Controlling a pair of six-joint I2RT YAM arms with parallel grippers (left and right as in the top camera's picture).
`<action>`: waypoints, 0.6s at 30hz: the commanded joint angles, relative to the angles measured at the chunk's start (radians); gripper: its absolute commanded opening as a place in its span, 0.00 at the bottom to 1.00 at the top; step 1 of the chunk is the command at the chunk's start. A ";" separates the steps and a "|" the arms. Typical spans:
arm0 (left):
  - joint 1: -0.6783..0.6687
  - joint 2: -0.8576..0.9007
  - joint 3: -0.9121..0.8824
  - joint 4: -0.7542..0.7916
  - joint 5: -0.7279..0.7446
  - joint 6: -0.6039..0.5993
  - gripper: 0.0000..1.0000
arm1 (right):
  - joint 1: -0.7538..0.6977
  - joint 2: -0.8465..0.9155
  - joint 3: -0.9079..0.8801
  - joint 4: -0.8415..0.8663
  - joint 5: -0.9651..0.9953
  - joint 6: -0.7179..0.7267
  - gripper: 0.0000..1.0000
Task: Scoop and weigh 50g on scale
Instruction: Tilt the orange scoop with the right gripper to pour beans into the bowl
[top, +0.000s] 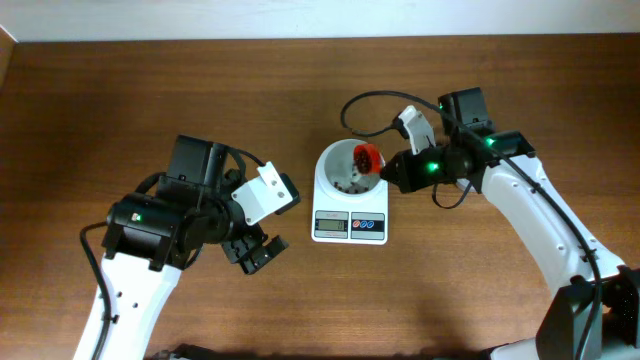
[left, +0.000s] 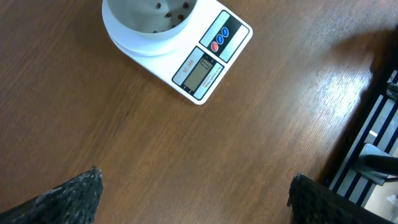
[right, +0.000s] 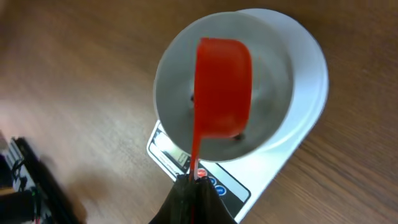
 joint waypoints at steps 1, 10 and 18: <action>0.006 -0.001 0.019 0.002 0.014 0.016 0.99 | 0.006 -0.018 -0.005 0.006 -0.011 -0.011 0.04; 0.006 -0.001 0.019 0.002 0.014 0.016 0.99 | 0.006 -0.018 -0.005 -0.006 -0.105 -0.120 0.04; 0.006 -0.001 0.019 0.002 0.014 0.016 0.99 | 0.006 -0.018 -0.005 -0.008 -0.117 -0.121 0.04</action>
